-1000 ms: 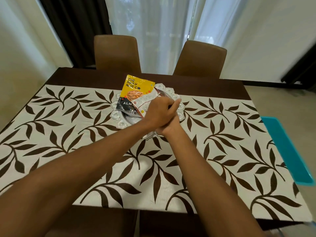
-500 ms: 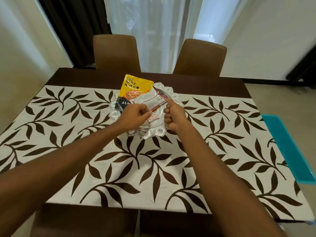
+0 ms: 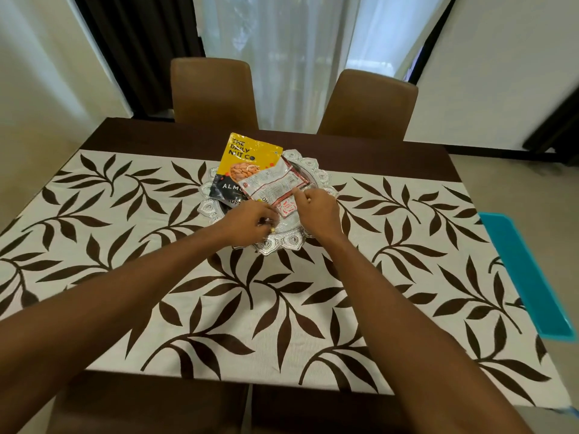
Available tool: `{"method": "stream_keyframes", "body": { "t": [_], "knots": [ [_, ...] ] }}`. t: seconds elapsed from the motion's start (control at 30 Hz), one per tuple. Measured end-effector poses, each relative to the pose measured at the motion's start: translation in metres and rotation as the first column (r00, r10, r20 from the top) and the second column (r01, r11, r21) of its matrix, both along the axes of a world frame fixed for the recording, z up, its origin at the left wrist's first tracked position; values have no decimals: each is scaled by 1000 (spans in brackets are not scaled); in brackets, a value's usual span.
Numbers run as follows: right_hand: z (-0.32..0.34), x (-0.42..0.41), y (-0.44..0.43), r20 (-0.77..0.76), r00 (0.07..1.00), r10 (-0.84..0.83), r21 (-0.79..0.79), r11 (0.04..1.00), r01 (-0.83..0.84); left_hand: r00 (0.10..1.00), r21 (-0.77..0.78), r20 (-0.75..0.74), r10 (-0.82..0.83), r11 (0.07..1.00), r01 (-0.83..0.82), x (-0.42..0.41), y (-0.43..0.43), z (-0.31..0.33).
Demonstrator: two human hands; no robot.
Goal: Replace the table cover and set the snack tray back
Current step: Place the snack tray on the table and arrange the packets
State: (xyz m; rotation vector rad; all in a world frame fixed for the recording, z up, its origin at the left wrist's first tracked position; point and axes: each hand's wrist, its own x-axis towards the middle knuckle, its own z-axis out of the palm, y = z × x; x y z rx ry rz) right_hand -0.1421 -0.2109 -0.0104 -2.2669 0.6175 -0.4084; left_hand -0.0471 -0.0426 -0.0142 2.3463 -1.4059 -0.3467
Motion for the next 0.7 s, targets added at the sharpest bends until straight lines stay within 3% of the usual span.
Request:
{"method": "stream_keyframes", "body": {
  "t": [0.4,0.7],
  "knots": [
    [-4,2,-2,-26,999,29,-69,997,-31,971,39,140,-192,981,188,-16,18,3],
    [-8,6,0,-51,998,45,-123,991,-51,994,-3,-84,-71,997,71,-7,23,17]
  ]
}}
